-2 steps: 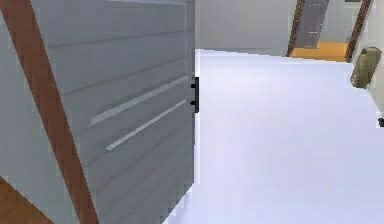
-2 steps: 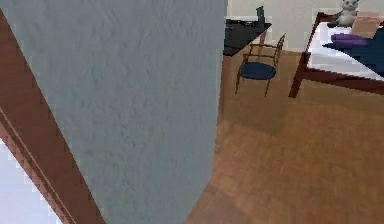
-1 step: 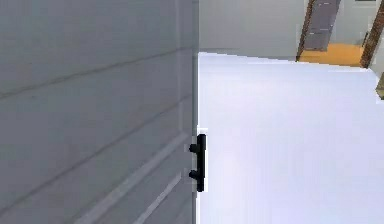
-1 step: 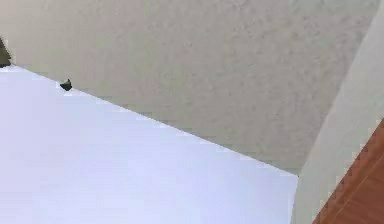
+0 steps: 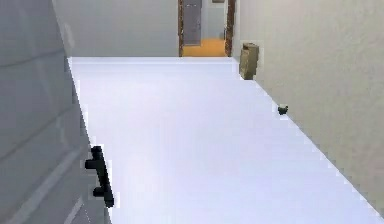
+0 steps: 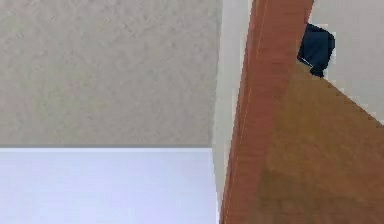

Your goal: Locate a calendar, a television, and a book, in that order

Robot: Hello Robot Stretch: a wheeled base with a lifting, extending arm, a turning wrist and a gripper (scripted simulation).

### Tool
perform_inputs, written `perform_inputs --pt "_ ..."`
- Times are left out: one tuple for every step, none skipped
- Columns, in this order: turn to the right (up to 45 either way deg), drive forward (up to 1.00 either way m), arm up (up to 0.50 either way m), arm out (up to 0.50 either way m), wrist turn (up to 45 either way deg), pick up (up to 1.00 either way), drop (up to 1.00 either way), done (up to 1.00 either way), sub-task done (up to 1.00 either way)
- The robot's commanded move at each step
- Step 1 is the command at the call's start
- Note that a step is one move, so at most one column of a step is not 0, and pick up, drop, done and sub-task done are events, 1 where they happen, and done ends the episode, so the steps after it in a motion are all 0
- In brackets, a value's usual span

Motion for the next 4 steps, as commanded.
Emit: perform_inputs --pt "0.0 1.00 0.00 0.00 0.0 0.00 0.00 0.00 0.00" --pt "0.0 1.00 0.00 0.00 0.0 0.00 0.00 0.00 0.00" --pt "0.0 1.00 0.00 0.00 0.0 0.00 0.00 0.00 0.00" --pt "0.0 1.00 0.00 0.00 0.0 0.00 0.00 0.00 0.00"
